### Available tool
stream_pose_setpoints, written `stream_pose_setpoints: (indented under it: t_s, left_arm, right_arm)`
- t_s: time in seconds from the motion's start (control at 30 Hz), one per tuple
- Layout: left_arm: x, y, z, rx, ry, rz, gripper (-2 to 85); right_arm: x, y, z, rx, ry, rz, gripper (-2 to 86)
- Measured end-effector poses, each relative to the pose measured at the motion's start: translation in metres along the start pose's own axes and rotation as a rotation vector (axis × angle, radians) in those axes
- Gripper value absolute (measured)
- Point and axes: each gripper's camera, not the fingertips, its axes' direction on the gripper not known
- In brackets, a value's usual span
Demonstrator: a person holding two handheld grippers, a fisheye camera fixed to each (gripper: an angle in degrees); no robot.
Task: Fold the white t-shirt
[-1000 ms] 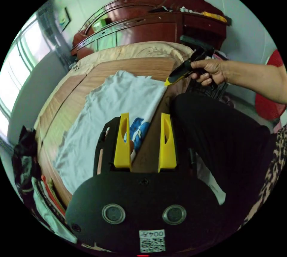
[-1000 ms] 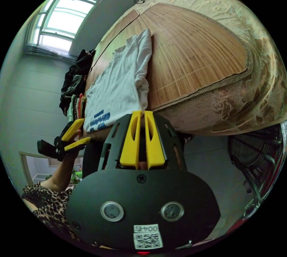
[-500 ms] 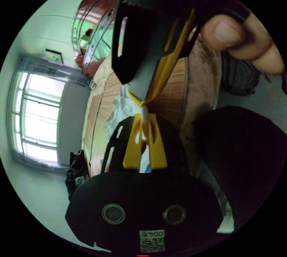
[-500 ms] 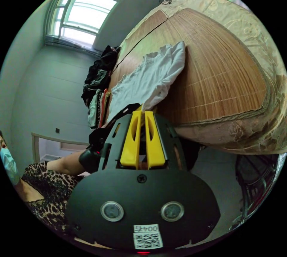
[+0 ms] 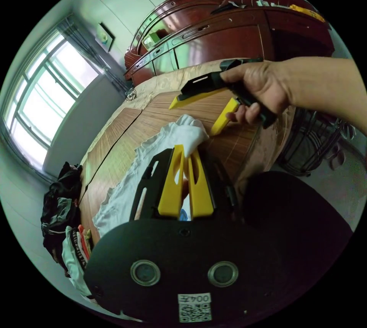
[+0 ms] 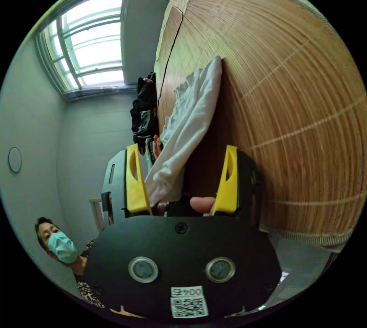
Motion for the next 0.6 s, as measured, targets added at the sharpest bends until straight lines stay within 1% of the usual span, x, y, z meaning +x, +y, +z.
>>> stream_pose_setpoints:
  t_s: [0.17,0.27,0.33,0.37,0.4,0.5,0.6]
  left_arm:
    - [-0.051,0.019,-0.018,0.028,0.022,-0.056,0.3]
    - [-0.086,0.031,-0.027,0.042,0.036,-0.089,0.3]
    - [-0.109,0.04,-0.032,0.047,0.046,-0.112,0.2]
    - [-0.125,0.048,-0.036,0.05,0.054,-0.132,0.2]
    - [-0.134,0.052,-0.039,0.054,0.058,-0.144,0.2]
    - [-0.183,0.076,-0.05,0.063,0.094,-0.225,0.1]
    - [-0.248,0.109,-0.068,0.083,0.147,-0.349,0.1]
  right_arm:
    - [-0.015,-0.046,0.032,-0.057,-0.012,0.003,26.4]
    - [-0.023,-0.063,0.053,-0.089,0.026,0.006,21.5]
    - [-0.031,-0.069,0.064,-0.079,0.084,0.005,11.8]
    - [-0.033,-0.07,0.066,-0.072,0.098,0.008,9.6]
    - [-0.04,-0.07,0.069,-0.062,0.115,0.011,5.3]
    - [-0.075,-0.066,0.077,-0.026,0.127,-0.051,3.4]
    - [-0.134,-0.061,0.098,-0.038,0.248,-0.154,2.9]
